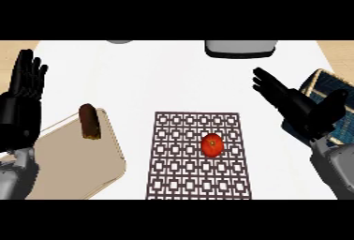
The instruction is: Pick the tomato from the placemat and place it in the basket
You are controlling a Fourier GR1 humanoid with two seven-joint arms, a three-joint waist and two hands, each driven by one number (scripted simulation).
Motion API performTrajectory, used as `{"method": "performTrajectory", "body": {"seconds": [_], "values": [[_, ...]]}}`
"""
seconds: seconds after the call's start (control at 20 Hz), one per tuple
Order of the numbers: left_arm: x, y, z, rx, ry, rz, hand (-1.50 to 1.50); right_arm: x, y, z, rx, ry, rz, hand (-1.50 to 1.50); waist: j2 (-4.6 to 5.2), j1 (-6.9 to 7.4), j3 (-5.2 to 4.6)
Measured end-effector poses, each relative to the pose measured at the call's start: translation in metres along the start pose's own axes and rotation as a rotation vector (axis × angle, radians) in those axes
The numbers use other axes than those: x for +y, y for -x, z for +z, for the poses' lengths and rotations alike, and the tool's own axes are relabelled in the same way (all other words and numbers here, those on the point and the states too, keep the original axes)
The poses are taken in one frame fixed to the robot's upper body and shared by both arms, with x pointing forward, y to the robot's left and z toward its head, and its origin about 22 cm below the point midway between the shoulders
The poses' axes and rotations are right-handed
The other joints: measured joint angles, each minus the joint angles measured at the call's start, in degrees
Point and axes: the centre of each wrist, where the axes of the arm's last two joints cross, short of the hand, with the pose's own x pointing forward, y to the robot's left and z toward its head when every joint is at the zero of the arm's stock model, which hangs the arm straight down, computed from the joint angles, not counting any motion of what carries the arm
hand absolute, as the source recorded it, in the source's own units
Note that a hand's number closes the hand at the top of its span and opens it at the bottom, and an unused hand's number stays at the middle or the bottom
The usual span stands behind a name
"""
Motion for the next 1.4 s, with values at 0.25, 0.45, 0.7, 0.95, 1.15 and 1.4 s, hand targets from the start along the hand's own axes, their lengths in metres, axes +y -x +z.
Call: {"method": "performTrajectory", "body": {"seconds": [0.25, 0.45, 0.7, 0.95, 1.15, 1.4], "values": [[-0.01, 0.05, 0.036, 0.303, 0.076, 0.009, 0.0, 0.037, -0.02, -0.027, -0.186, -0.156, -0.12, 1.5, 1.02, 1.64, -0.46], [-0.015, 0.09, 0.077, 0.593, 0.168, 0.013, 0.0, 0.092, -0.042, -0.044, -0.374, -0.434, -0.139, 1.5, 1.53, 3.57, -0.61], [-0.01, 0.102, 0.093, 0.686, 0.191, 0.014, 0.0, 0.172, -0.031, -0.038, -0.456, -0.566, -0.03, -1.5, 0.35, 1.61, -0.44], [-0.003, 0.106, 0.103, 0.712, 0.178, 0.016, 0.0, 0.178, -0.042, -0.035, -0.455, -0.473, 0.295, -1.5, -0.52, -0.14, -0.32], [0.002, 0.106, 0.105, 0.724, 0.171, 0.013, 0.0, 0.151, -0.076, -0.038, -0.448, -0.354, 0.606, -1.5, -0.8, -0.93, -0.32], [0.007, 0.105, 0.107, 0.729, 0.177, 0.017, 0.0, 0.116, -0.136, -0.032, -0.406, -0.304, 0.885, -1.5, -0.75, -1.05, -0.35]]}}
